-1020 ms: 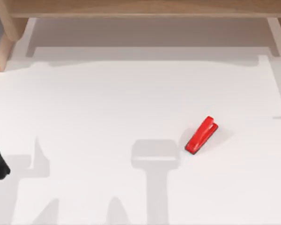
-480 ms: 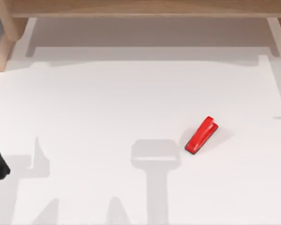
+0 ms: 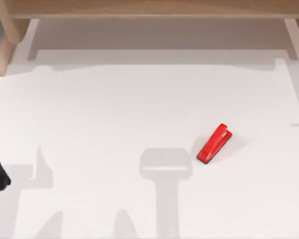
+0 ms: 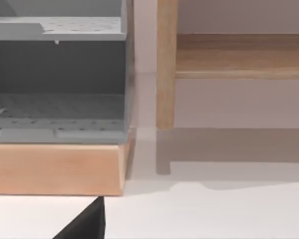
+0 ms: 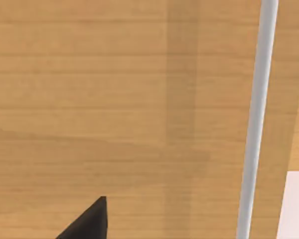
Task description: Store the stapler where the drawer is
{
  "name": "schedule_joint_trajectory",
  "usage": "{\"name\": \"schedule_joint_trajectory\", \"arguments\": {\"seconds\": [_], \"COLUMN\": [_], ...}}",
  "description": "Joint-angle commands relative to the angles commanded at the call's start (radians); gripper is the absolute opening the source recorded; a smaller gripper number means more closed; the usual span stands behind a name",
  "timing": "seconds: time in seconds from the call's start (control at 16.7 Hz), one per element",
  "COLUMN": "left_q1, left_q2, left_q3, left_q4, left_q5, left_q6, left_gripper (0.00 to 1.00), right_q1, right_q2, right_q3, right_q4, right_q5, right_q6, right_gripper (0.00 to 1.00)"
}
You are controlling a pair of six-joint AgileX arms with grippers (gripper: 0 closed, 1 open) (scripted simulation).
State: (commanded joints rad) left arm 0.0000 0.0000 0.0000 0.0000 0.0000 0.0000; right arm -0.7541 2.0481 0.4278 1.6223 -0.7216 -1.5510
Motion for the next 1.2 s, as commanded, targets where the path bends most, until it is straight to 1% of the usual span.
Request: {"name": "schedule_joint_trajectory", "arguments": {"seconds": [0.12, 0.24, 0.42, 0.54, 0.66, 0.84, 1.02, 1.2], "left_q1": [0.000, 0.000, 0.000, 0.000, 0.000, 0.000, 0.000, 0.000], "left_q2": [0.000, 0.000, 0.000, 0.000, 0.000, 0.000, 0.000, 0.000], "left_q3": [0.000, 0.000, 0.000, 0.000, 0.000, 0.000, 0.000, 0.000], "left_q4": [0.000, 0.000, 0.000, 0.000, 0.000, 0.000, 0.000, 0.000], "left_q5": [0.000, 0.000, 0.000, 0.000, 0.000, 0.000, 0.000, 0.000], "left_q6": [0.000, 0.000, 0.000, 0.000, 0.000, 0.000, 0.000, 0.000], "left_gripper": [1.00, 1.00, 1.00, 1.00, 1.00, 1.00, 1.00, 1.00], "right_q1": [-0.005, -0.031, -0.079, -0.090, -0.074, 0.003, 0.134, 0.301], "right_q2": [-0.008, -0.049, -0.146, -0.210, -0.263, -0.313, -0.331, -0.323], "right_q3": [0.005, 0.028, 0.095, 0.157, 0.228, 0.347, 0.477, 0.611], "right_q4": [-0.003, -0.025, -0.111, -0.211, -0.342, -0.591, -0.887, -1.210], "right_q5": [0.004, 0.027, 0.087, 0.136, 0.186, 0.260, 0.331, 0.399], "right_q6": [0.006, 0.043, 0.163, 0.285, 0.431, 0.689, 0.976, 1.278], "right_gripper": [1.00, 1.00, 1.00, 1.00, 1.00, 1.00, 1.00, 1.00]}}
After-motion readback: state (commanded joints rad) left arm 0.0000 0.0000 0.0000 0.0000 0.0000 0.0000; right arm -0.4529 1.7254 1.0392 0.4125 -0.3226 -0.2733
